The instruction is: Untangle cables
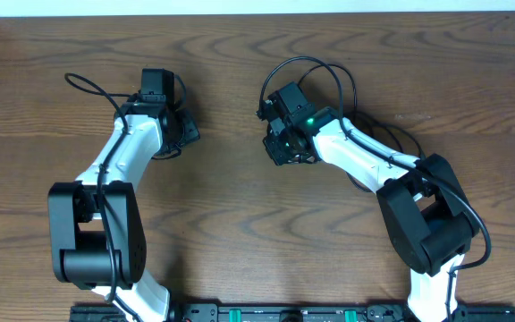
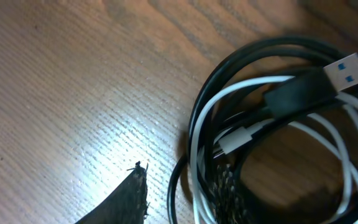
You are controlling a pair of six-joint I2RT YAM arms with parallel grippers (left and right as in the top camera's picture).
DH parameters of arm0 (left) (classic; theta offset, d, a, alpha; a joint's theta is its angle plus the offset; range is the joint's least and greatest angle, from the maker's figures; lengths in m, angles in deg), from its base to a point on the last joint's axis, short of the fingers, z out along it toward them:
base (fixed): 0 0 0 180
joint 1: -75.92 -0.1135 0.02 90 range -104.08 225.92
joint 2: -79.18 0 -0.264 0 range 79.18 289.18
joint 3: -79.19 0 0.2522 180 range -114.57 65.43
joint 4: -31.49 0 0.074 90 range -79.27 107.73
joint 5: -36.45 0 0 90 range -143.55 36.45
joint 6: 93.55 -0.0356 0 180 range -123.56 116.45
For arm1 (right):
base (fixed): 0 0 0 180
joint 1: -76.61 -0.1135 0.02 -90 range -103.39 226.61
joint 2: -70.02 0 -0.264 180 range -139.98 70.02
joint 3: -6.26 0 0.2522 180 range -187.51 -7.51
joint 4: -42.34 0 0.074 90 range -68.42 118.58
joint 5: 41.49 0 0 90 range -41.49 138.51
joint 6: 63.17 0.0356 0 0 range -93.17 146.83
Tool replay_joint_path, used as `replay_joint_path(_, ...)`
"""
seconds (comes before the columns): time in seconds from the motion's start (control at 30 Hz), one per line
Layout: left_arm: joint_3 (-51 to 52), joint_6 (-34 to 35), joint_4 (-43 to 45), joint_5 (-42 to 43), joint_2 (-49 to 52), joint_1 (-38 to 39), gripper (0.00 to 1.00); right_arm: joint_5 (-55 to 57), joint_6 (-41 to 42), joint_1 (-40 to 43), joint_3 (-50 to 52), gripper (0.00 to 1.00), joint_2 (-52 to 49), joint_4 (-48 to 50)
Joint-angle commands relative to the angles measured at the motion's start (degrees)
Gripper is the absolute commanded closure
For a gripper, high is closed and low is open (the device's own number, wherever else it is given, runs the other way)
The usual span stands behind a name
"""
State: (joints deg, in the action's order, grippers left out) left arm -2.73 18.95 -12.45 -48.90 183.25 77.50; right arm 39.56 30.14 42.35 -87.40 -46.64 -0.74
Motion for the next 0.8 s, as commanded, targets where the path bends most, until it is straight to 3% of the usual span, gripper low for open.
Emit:
replay_joint_path(0.0,0.35,-0.33,-0.15,0.13,0.52,-0.22,0.49,1.09,-0.85,-0.24,0.48,0.7,-1.27,0.07)
replay_joint_path(0.43,0.35,-0.33,-0.15,0.13,0.52,-0.22,0.49,1.09,-0.83,-0.17,0.48,0.78,-1.62,0.22)
replay_joint_path(0.57,0.35,-0.35,-0.15,0.13,0.52,-0.22,0.49,1.09,-0.83,-0.17,0.48,0.87,-1.84,0.35)
replay_joint_path(0.63,0.35,-0.33,-0.15,0.13,0.52,-0.22,0.49,1.09,-0.83,-0.17,0.48,0.98,-1.86,0.35)
replay_joint_path(0.77,0.35,-0.35,-0.17,0.13,0.52,-0.22,0.49,1.05,-0.83,-0.2,0.37,0.99,-1.84,0.39)
